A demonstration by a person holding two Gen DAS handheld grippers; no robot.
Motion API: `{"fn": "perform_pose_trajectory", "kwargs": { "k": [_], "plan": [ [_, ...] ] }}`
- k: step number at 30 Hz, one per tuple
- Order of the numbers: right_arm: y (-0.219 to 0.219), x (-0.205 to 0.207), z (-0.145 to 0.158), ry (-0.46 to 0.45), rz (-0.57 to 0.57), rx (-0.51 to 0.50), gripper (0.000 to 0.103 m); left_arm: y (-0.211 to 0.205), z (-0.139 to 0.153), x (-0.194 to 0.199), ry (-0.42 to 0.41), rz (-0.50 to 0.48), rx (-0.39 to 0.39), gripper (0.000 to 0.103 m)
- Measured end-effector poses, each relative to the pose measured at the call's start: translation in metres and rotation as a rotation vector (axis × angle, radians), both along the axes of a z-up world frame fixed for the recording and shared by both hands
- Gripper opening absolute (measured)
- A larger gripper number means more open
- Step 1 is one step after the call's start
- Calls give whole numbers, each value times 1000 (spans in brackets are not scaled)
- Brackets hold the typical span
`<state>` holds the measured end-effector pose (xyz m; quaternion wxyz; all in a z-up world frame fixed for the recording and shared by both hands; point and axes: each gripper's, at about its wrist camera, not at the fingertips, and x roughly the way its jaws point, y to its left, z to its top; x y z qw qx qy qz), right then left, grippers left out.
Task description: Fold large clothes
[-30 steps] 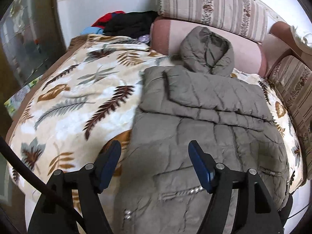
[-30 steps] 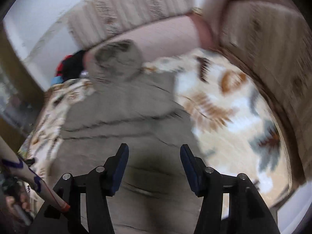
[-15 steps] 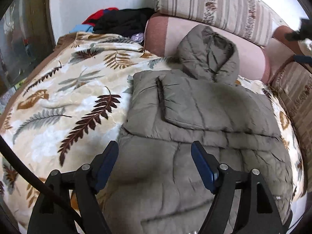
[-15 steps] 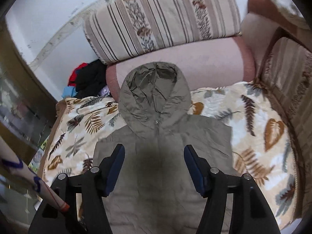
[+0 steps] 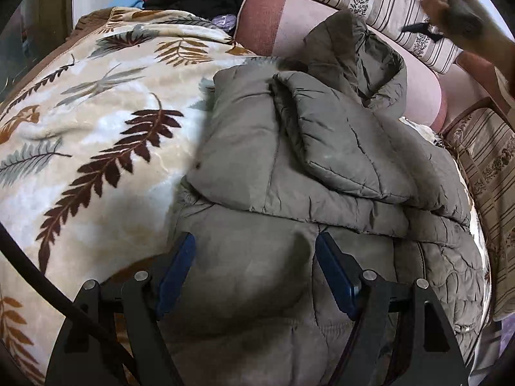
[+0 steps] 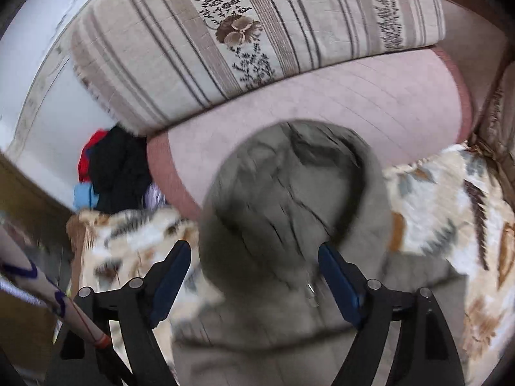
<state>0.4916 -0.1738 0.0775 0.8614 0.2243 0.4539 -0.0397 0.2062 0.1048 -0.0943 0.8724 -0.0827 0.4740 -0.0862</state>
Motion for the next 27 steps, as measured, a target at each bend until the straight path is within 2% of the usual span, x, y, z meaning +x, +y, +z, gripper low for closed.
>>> {"fn": "perform_pose_trajectory", "kwargs": {
  "k": [5, 10, 12, 14, 16, 18, 21, 27],
  "plan": [
    [-4, 55, -30, 12, -94, 54, 87, -5, -7, 4, 2, -11, 13, 81],
    [-11, 81, -60, 41, -135, 134, 87, -12, -12, 5, -8, -25, 76, 81],
    [-10, 87, -70, 69, -119, 138, 73, -13, -12, 5, -10, -26, 82, 81],
    [-9, 87, -77, 102, -70, 140, 17, -12, -11, 6, -8, -25, 80, 81],
    [-8, 79, -72, 89, -49, 124, 13, -13, -11, 5, -8, -25, 83, 81],
    [-5, 64, -56, 58, -24, 40, 11, -13, -9, 4, -11, -23, 89, 81],
    [-2, 31, -32, 33, 8, -32, 9, -10, -5, 1, -16, -18, 81, 81],
    [15, -68, 12, -21, 101, -155, 8, 3, 9, -7, -46, 9, 55, 81]
  ]
}}
